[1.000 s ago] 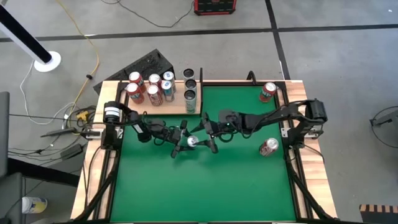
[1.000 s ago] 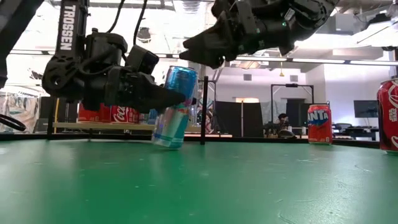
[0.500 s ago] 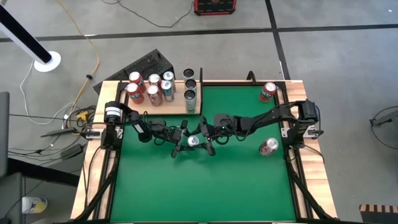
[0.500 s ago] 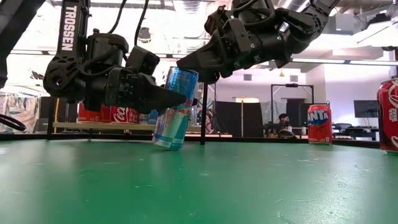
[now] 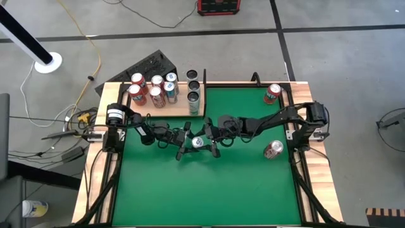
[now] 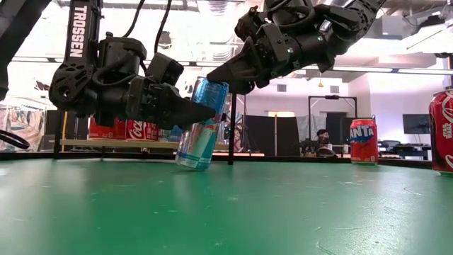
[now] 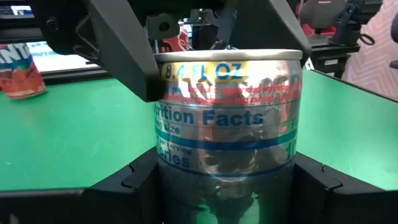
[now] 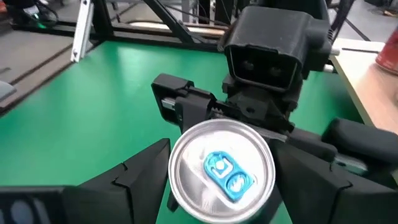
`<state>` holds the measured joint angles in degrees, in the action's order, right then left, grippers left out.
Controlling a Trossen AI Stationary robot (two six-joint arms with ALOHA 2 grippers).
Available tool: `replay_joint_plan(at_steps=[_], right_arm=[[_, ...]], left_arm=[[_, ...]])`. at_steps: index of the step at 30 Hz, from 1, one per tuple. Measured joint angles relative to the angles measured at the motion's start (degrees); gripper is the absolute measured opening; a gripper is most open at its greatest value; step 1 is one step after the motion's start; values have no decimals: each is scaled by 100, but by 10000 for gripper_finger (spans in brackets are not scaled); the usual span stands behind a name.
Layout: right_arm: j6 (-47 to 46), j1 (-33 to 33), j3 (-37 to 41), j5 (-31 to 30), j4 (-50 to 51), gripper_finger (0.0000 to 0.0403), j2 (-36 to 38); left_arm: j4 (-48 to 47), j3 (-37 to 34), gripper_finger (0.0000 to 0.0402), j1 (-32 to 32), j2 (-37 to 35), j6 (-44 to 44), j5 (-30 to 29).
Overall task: Place canned beverage on shelf
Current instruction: Put the blue soda can on the shelf aligned with the other blue soda cans
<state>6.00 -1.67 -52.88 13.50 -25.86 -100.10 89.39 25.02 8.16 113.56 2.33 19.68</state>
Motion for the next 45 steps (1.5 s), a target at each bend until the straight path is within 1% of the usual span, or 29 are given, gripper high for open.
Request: replay_joint_plan(at_steps=[4,10,16,20,30,36,40,45], right_arm=[[-206,2,4,-165,103,291,42],[-260,16,13,-302,118,291,58],[-253,2,15,-423,121,291,51],[-258,13,15,-593,183,291,51],[-256,11,12,-601,248,287,45],[-232,-32,11,-604,410,265,42],[-236,-68,9,-584,483,263,42],[-237,-106,-7,-572,723,263,148]], left_arm=[[-3,24,218,2,0,-40,-47],[-76,178,218,-6,8,-336,-61],[-53,194,218,-26,9,-464,-642],[-62,225,218,-25,9,-438,-563],[-101,268,218,-32,9,-439,-522],[-230,282,236,-55,9,-406,-542],[-169,299,247,-57,-13,-421,-555],[-160,304,250,-63,-35,-664,-632]])
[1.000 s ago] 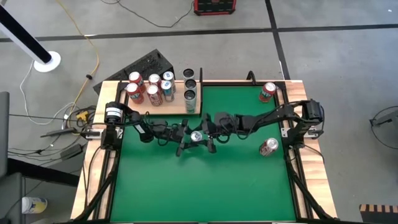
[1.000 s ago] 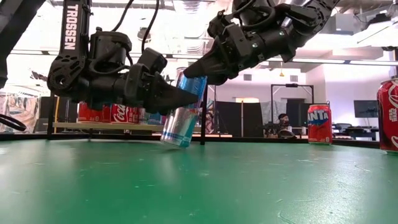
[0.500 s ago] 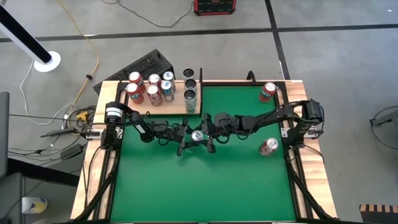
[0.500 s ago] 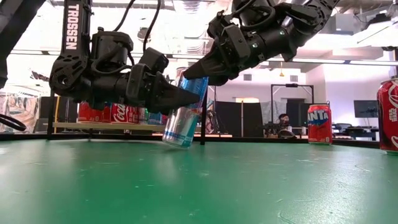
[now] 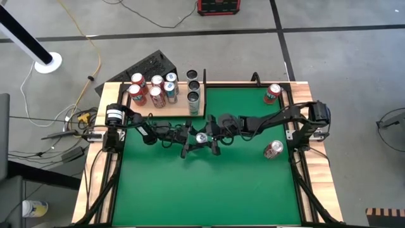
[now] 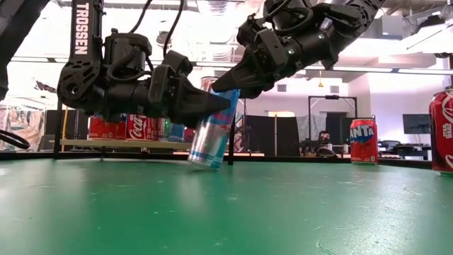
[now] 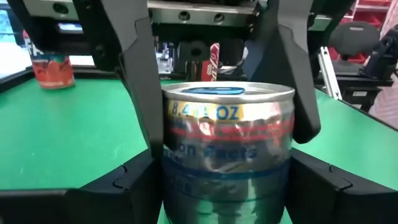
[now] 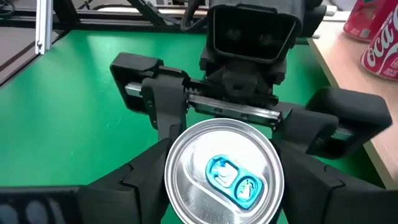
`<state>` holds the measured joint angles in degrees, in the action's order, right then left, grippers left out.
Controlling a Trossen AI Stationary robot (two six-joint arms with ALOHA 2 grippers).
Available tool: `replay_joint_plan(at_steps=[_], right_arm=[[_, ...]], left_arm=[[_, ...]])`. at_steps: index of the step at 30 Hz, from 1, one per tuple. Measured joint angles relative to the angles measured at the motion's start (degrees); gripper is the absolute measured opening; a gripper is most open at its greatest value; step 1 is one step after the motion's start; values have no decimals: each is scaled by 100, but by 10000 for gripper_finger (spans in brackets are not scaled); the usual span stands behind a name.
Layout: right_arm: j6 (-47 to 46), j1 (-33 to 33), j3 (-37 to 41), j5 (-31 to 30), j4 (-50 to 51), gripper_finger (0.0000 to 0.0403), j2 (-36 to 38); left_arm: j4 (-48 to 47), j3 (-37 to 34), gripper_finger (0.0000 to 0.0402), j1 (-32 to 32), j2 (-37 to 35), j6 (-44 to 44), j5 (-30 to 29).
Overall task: Place canned beverage on shelf
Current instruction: Put the blue soda can on the shelf aligned with the other blue soda cans
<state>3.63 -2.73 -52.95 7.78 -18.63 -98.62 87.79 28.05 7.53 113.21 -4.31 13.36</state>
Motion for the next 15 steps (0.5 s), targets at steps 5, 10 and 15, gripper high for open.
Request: replay_joint_plan(at_steps=[5,10,15], right_arm=[[131,6,-544,9,1121,263,55],[364,67,-1143,10,2081,263,-22],[525,82,-1370,11,2487,263,-22]], left_arm=[[-39,9,251,0,-11,-217,-13],[-42,32,252,-34,-11,-183,77],[-37,32,252,-102,-17,115,53]])
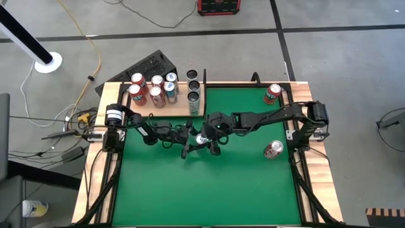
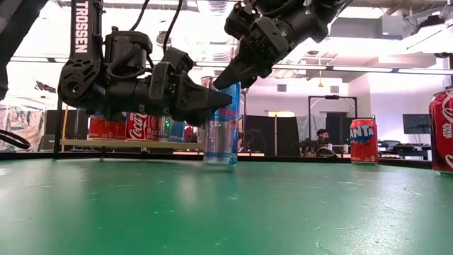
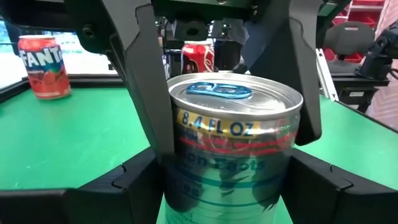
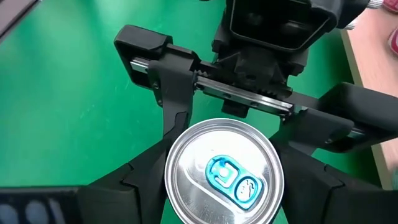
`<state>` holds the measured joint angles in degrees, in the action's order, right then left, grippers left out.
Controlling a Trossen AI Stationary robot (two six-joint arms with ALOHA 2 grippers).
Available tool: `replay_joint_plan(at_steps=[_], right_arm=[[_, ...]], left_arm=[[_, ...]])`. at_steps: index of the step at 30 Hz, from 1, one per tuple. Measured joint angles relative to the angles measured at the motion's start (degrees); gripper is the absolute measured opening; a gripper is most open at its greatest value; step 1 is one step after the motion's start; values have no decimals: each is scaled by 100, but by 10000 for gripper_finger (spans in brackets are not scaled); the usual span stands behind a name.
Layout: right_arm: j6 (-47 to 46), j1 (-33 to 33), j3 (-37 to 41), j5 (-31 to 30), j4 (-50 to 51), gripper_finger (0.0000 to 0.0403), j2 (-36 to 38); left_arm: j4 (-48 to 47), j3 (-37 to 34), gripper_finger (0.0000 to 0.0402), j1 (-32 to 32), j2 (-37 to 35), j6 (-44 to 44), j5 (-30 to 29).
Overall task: Place canned beverage on shelf
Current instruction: Put the blue soda can on the shelf aligned with the other blue soda cans
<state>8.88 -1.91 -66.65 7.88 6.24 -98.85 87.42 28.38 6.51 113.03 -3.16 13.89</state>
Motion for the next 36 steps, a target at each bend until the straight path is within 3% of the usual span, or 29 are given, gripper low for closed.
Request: replay_joint_plan(at_steps=[7,12,21,27,36], right_arm=[[-53,2,-15,24,-4,266,-67],[-97,0,-15,14,-49,302,-99],[60,-4,-126,-70,129,339,64],[341,-15,-208,-445,1025,333,797],[369,-218,-205,-654,1728,329,1407]], left_arm=[[15,-15,248,-12,2,175,45],[0,-33,207,-14,11,212,50],[-13,-151,206,41,-144,-57,61],[-235,-620,206,197,-1291,-31,-113],[-2953,-1057,206,505,-3824,1156,-1200]])
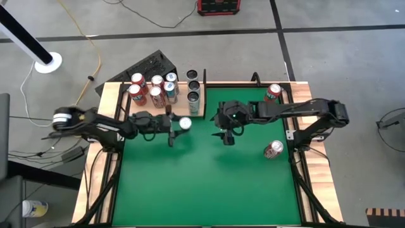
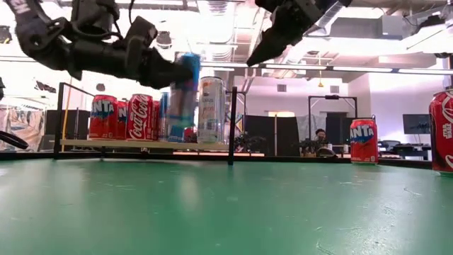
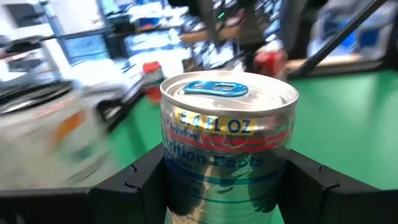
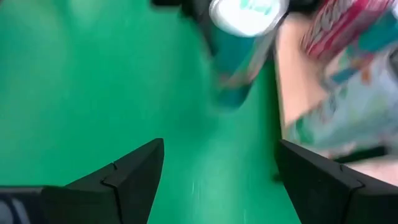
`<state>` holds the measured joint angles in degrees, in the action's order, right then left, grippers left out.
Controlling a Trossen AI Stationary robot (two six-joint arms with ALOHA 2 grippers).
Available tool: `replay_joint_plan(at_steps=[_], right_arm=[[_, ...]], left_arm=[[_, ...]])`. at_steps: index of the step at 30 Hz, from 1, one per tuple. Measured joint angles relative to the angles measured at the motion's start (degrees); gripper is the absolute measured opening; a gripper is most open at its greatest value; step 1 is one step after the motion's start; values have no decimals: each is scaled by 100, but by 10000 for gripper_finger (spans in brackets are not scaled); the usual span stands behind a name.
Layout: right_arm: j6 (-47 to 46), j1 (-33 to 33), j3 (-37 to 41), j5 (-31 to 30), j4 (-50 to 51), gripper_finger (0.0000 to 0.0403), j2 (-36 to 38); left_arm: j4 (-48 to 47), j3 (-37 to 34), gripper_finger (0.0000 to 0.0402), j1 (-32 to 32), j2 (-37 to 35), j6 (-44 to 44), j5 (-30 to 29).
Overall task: Place canned beverage on shelf
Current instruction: Put the blue soda can on the shelf aligned with the other blue soda cans
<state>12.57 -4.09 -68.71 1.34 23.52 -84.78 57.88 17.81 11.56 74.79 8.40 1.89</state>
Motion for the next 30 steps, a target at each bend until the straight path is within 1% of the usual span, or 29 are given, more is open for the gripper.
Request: replay_joint_plan(at_steps=[2,5,8,13,16,19,24,30], right_arm=[[50,-25,-4,2,-94,329,-68],[150,-68,152,2,-125,329,-84],[215,-96,401,3,-506,329,-84],[224,-167,463,4,-692,329,-56],[213,-204,470,4,-637,329,-69],[208,-213,470,7,-657,329,-67],[207,-211,470,11,-666,329,-69],[191,-211,470,15,-689,329,-69]], left_arm=[[-228,-116,206,195,-285,149,-69],[-113,-263,206,581,-486,159,56],[-20,-370,206,1017,-501,111,236],[-23,-387,206,1665,-416,-44,327],[71,-376,206,1885,-353,-113,486],[101,-376,206,2005,-350,-153,581],[95,-372,206,2030,-348,-323,539],[136,-372,206,1775,-340,-545,682]])
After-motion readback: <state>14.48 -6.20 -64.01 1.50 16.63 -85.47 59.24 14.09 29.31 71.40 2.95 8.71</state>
